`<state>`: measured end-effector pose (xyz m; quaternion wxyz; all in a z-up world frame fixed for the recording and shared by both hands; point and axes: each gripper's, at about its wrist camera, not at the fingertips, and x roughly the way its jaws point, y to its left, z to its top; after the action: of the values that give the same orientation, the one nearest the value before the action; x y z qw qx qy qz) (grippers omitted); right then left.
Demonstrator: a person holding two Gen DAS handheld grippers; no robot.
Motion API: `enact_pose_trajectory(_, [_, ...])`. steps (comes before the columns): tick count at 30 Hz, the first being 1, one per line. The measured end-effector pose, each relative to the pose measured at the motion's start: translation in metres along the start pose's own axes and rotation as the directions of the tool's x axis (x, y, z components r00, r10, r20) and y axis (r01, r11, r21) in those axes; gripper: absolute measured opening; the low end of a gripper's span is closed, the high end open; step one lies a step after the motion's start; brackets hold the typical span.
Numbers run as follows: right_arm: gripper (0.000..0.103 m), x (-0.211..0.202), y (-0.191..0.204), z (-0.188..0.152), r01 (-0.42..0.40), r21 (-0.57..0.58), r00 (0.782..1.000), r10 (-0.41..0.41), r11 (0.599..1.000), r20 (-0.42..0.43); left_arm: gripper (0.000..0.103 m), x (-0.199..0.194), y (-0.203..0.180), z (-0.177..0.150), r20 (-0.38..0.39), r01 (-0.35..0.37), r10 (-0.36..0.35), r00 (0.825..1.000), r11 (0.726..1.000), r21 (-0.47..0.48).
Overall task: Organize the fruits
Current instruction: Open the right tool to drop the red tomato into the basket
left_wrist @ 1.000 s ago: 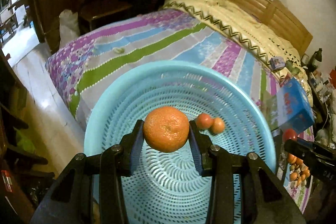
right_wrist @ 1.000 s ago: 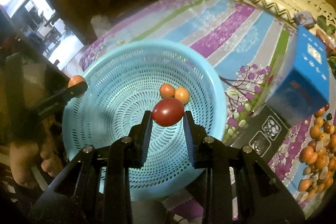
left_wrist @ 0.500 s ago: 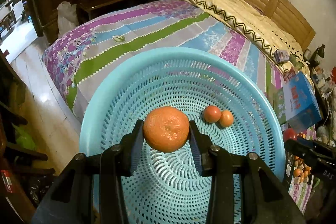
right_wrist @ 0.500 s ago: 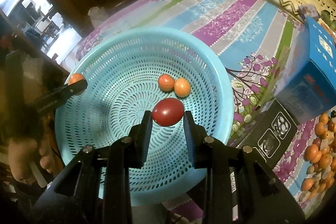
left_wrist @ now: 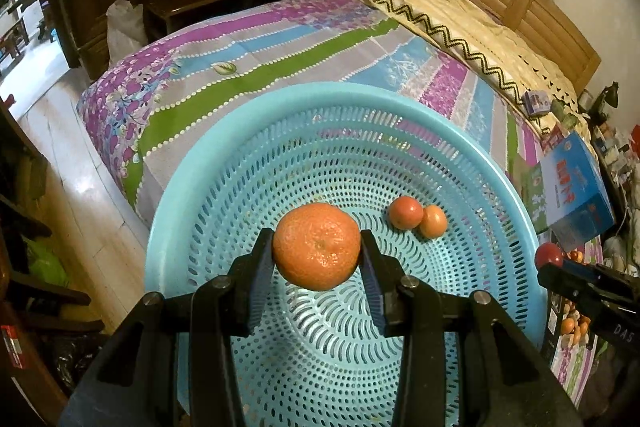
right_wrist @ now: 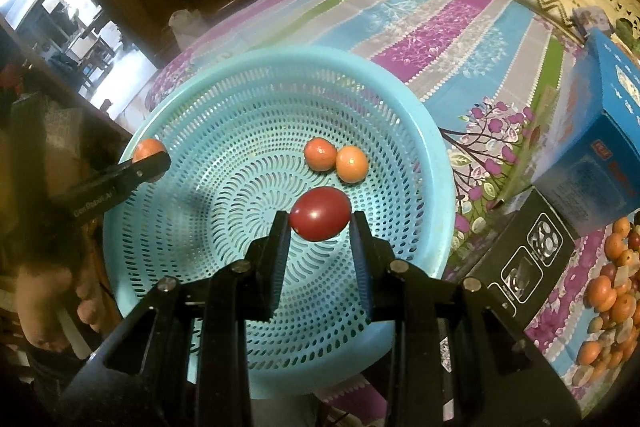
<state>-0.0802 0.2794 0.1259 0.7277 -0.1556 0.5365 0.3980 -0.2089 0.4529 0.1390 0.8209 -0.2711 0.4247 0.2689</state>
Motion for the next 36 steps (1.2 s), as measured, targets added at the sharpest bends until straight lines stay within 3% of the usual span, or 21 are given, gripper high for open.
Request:
enact_pose_trajectory(34, [0.032, 0.006, 0.0, 0.002, -0.004, 0.005, 1.0, 0.004, 1.0, 0.002, 0.043, 0.015, -0.018, -0.009, -0.052, 0.023, -0.02, 0.998, 0.998, 0.053])
enact_pose_trajectory(36, [0.051, 0.006, -0.002, 0.002, -0.001, 0.017, 1.0, 0.001, 1.0, 0.006, 0.066, 0.02, -0.019, -0.01, -0.078, 0.024, -0.019, 0.997, 0.998, 0.06])
